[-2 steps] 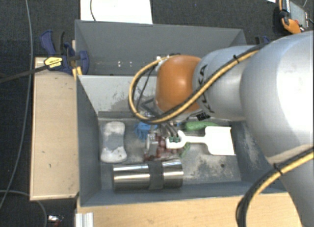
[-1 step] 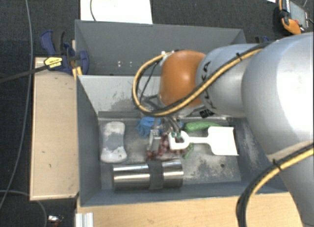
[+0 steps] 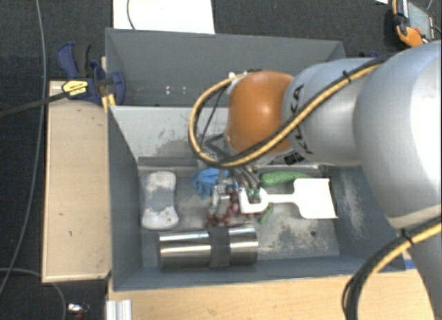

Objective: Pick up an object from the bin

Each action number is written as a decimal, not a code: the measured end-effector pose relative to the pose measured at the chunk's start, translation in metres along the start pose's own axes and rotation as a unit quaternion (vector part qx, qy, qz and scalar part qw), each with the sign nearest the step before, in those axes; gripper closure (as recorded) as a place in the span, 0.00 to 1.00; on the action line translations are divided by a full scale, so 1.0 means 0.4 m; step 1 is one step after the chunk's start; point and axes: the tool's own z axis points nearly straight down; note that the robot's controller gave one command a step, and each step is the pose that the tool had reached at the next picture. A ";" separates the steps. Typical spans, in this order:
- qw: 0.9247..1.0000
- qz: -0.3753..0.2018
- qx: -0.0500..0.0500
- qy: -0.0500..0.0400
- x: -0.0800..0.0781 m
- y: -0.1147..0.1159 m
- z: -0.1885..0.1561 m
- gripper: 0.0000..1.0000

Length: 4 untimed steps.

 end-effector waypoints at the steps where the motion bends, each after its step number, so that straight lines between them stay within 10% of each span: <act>1: 0.999 0.034 -0.001 0.000 -0.005 -0.063 0.051 0.00; 2: 1.000 0.002 -0.001 0.000 0.015 -0.071 0.011 0.00; 3: 0.999 0.039 -0.001 0.000 0.035 -0.164 -0.003 1.00; 4: 0.999 0.039 -0.001 0.000 0.035 -0.164 -0.003 1.00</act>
Offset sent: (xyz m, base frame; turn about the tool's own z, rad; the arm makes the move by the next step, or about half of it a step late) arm -0.0039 -0.0289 -0.0060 0.0033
